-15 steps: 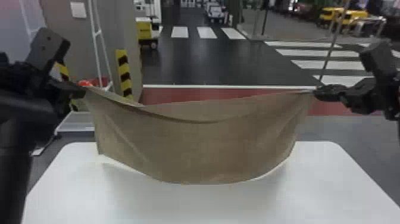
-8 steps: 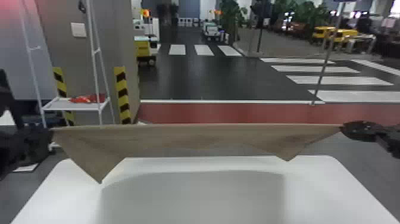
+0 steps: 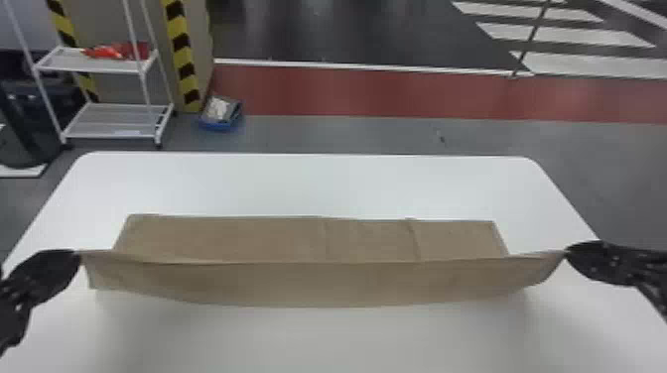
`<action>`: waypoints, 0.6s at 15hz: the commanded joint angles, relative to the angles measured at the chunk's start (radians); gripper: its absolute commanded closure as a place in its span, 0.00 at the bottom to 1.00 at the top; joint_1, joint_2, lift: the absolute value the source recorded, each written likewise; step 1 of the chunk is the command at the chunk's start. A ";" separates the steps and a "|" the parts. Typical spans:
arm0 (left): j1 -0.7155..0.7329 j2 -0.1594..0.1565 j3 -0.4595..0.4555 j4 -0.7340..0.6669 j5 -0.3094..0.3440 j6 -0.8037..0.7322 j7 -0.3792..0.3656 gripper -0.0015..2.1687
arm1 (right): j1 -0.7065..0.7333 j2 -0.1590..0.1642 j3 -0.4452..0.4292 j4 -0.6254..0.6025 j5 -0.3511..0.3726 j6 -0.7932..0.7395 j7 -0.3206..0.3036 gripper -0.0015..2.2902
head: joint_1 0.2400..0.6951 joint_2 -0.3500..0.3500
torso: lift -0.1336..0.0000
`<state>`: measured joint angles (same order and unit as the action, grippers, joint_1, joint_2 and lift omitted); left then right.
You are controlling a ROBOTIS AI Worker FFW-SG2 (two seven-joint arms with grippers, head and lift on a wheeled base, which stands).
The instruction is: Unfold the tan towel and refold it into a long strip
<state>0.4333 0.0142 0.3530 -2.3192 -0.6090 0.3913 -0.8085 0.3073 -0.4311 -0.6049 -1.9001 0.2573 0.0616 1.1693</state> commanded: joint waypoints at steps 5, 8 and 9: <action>0.070 0.004 0.044 0.064 -0.020 -0.122 -0.034 0.99 | -0.022 -0.020 0.013 0.079 0.060 -0.010 0.024 0.75 | 1.00 0.26 | 0.08; -0.051 0.026 0.032 0.139 -0.107 -0.100 -0.127 0.99 | -0.166 -0.055 0.122 0.191 0.142 0.064 0.056 0.75 | 1.00 0.27 | 0.08; -0.097 0.041 0.018 0.173 -0.133 -0.085 -0.143 0.99 | -0.218 -0.063 0.163 0.228 0.166 0.091 0.069 0.75 | 1.00 0.28 | 0.08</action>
<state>0.3963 0.0367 0.3864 -2.1879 -0.7070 0.2868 -0.9424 0.1575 -0.4823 -0.4961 -1.7231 0.3873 0.1180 1.2307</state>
